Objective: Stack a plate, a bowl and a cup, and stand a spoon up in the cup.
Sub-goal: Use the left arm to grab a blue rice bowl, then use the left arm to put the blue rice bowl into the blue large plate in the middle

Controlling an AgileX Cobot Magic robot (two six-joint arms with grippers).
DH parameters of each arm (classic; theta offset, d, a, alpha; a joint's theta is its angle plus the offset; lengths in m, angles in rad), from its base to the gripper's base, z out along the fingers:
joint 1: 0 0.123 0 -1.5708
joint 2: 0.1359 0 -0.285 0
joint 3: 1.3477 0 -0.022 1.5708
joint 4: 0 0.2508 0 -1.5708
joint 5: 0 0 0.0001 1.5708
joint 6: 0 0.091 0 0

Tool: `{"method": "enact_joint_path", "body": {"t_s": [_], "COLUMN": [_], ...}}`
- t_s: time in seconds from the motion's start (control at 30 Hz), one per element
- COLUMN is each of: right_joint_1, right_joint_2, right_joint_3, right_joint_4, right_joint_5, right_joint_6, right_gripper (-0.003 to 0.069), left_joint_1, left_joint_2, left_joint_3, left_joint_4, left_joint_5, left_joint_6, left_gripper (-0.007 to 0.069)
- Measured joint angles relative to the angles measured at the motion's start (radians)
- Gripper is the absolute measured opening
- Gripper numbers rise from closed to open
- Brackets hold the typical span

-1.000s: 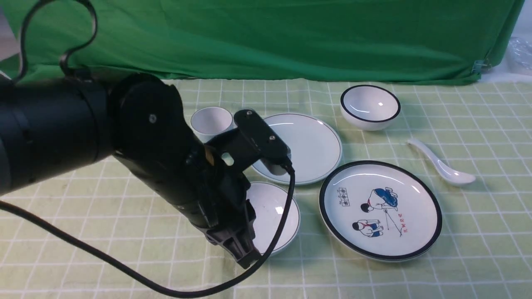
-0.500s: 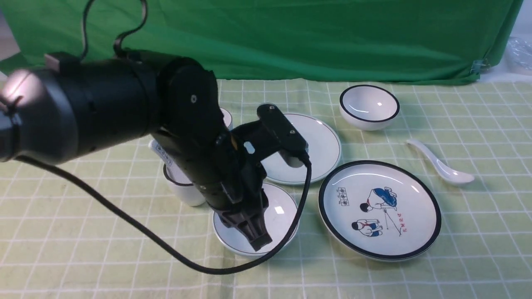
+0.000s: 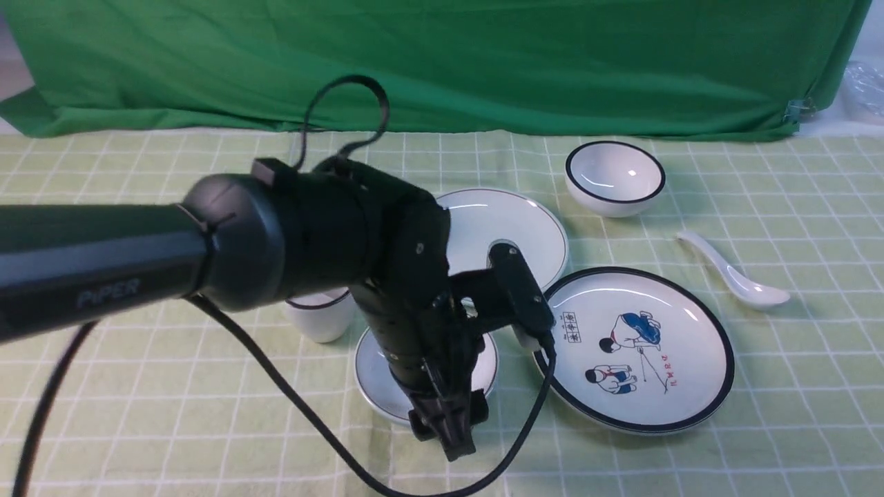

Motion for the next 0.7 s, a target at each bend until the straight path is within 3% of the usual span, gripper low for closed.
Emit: {"method": "enact_joint_path", "body": {"t_s": [0.13,0.23,0.33,0.4,0.57,0.7], "right_joint_1": [0.0,0.0,0.0,0.0,0.0,0.0], "right_joint_2": [0.0,0.001,0.001,0.001,0.001,0.001], "right_joint_3": [0.0,0.0,0.0,0.0,0.0,0.0], "right_joint_4": [0.0,0.0,0.0,0.0,0.0,0.0], "right_joint_5": [0.0,0.0,-0.006,-0.016,-0.03,-0.05], "right_joint_6": [-0.001,-0.003,-0.009,-0.013,-0.024,-0.024], "right_gripper": [0.0038,0.0038,0.0038,0.0038,0.0038,0.0038], "left_joint_1": [-0.004,-0.006,-0.011,-0.012,-0.07,-0.07], "left_joint_2": [0.047,0.077,0.052,0.025,-0.077,-0.122], "left_joint_3": [0.0,-0.002,-0.013,-0.015,-0.031,-0.144], "left_joint_4": [0.039,0.058,0.058,0.066,0.134,0.181], "left_joint_5": [-0.035,-0.038,-0.034,-0.029,0.056,-0.027], "left_joint_6": [-0.04,-0.101,-0.122,-0.127,-0.209,-0.206], "left_gripper": [0.0451,0.032,0.013,0.0079,0.0048,0.0048]}}
